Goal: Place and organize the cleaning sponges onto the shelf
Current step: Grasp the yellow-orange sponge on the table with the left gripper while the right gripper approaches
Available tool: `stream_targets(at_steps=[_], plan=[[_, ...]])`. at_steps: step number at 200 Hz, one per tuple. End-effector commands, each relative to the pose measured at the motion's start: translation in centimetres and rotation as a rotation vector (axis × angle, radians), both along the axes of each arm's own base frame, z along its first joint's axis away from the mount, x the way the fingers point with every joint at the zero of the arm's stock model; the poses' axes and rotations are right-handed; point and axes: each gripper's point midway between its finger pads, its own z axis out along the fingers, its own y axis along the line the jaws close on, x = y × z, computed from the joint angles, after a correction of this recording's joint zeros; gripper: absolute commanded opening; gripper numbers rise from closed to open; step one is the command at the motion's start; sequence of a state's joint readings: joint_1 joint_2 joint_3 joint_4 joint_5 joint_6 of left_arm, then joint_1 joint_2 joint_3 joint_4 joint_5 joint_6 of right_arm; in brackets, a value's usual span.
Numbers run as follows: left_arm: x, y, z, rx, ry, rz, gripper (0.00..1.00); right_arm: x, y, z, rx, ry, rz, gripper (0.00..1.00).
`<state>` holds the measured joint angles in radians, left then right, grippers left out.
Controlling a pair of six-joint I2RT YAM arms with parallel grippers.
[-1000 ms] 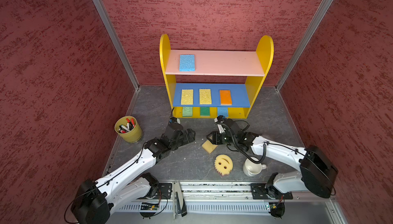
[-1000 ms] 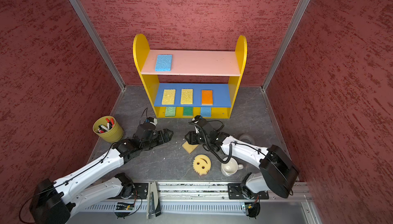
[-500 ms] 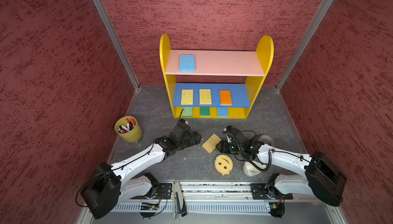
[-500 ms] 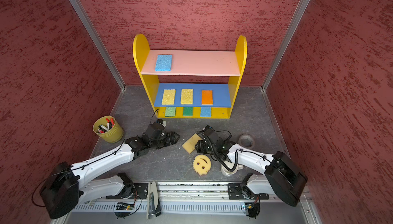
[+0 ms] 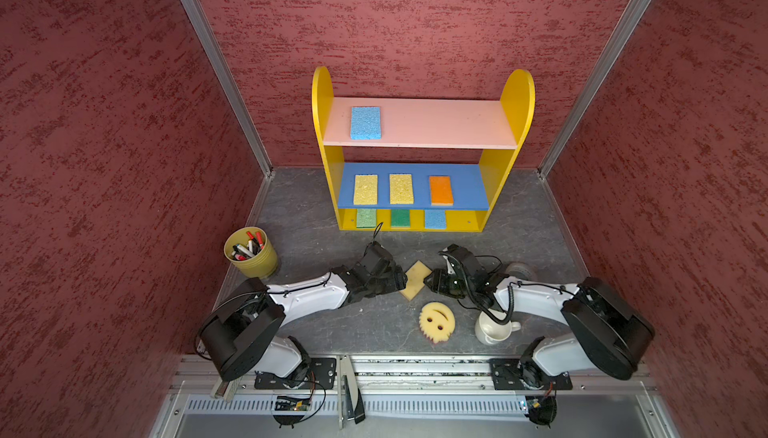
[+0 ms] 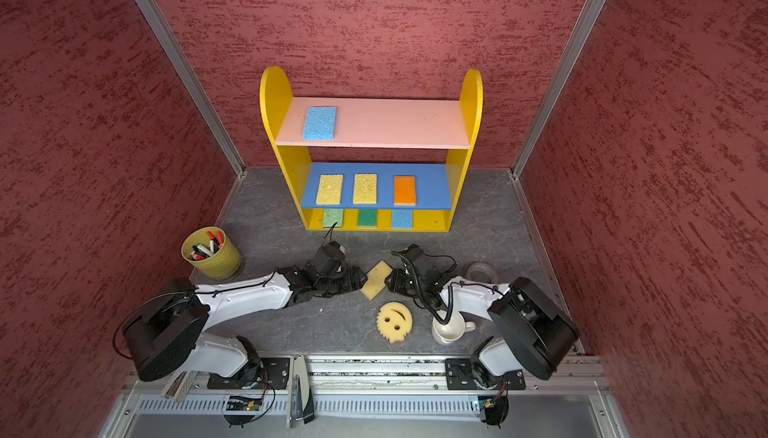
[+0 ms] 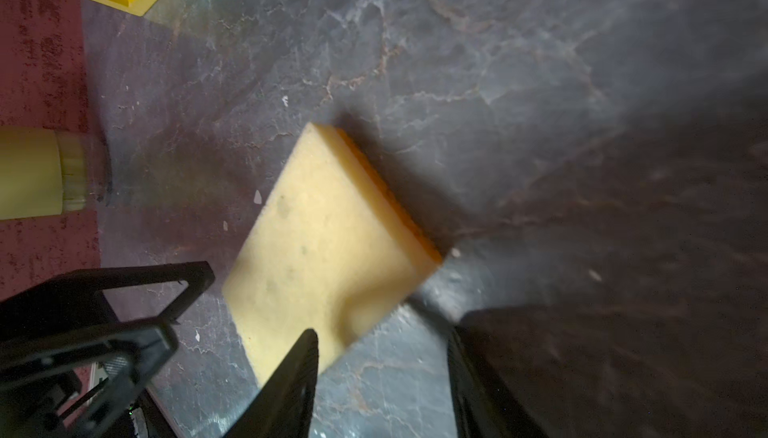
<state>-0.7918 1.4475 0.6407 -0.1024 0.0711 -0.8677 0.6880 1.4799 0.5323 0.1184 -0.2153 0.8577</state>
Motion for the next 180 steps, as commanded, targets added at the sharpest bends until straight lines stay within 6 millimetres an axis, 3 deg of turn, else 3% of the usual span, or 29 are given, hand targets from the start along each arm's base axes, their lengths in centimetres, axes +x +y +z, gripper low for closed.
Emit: stream_targets(at_steps=[1,47,92,132,180], plan=[[0.6,-1.3,0.6,-0.041,-0.013,0.002,0.84,1.1,1.9,0.7,0.083,-0.009,0.019,0.52],[0.0,-2.1,-0.5,-0.034,0.019,-0.016,0.78,2.8,4.4,1.6,0.173,-0.008,0.026,0.5],[-0.4,-3.7,-0.5,-0.068,0.035,-0.039,0.72,2.7,5.6,2.7,0.283,-0.007,0.016,0.35],[-0.3,-4.8,0.1,-0.091,0.038,-0.066,0.7,2.4,5.5,4.3,0.322,-0.033,-0.011,0.17],[-0.2,-4.9,1.3,-0.111,0.014,-0.069,0.7,2.7,5.3,7.0,0.324,-0.086,-0.022,0.09]])
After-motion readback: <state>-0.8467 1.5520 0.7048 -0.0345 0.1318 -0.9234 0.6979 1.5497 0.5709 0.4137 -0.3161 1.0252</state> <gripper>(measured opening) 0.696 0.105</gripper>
